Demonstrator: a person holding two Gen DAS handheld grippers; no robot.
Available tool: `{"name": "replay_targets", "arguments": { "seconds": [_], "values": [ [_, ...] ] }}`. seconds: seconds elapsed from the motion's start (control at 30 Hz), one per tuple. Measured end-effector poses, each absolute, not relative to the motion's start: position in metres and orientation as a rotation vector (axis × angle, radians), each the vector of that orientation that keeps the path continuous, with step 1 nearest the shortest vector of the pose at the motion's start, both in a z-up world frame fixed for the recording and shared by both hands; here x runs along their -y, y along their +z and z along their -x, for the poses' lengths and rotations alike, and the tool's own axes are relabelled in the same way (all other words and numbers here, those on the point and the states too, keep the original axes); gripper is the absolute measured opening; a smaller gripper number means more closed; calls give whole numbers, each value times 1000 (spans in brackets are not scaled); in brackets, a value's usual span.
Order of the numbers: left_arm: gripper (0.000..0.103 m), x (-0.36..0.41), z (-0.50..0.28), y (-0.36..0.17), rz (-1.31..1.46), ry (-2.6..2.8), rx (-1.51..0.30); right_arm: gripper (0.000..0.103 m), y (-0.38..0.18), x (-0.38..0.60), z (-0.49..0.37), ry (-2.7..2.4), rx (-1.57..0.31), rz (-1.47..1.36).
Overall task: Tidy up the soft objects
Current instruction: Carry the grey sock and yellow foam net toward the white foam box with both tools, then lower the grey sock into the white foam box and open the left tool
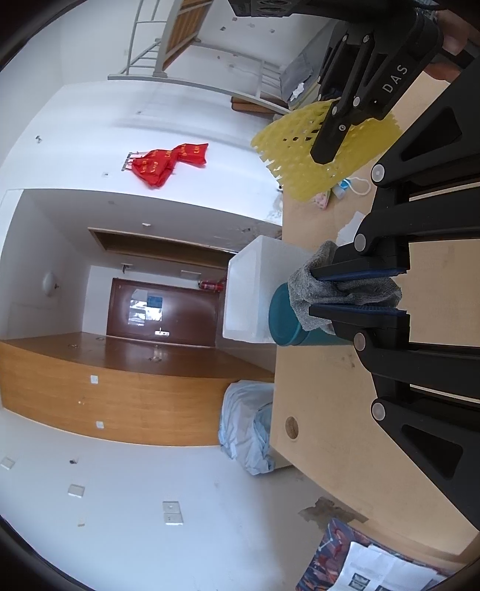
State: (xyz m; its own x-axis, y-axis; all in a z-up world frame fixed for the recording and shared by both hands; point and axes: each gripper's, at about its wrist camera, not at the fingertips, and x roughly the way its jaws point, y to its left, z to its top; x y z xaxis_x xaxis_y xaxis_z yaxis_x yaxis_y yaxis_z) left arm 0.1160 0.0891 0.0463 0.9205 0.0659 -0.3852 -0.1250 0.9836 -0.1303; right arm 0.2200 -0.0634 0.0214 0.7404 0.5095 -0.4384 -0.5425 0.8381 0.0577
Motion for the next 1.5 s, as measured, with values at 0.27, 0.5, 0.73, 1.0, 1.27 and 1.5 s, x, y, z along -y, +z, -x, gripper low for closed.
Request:
{"name": "replay_targets", "arguments": {
  "seconds": [0.27,0.5,0.73,1.0,1.27,1.5],
  "values": [
    [12,-91,-143,58,144,95,-386,20,29,58,-239,574,-453,82],
    [12,-95,-169,66,146,96,-394,20,33,53,-258,571,-460,92],
    [12,-99,-194,74,141,117,-393,20,39,49,-276,581,-461,91],
    [12,-105,-216,79,146,125,-397,20,42,43,-292,590,-470,100],
    [12,-111,-238,86,144,128,-391,20,47,42,-310,580,-473,109],
    [12,-122,-253,98,147,127,-364,20,54,33,-325,588,-456,115]
  ]
}}
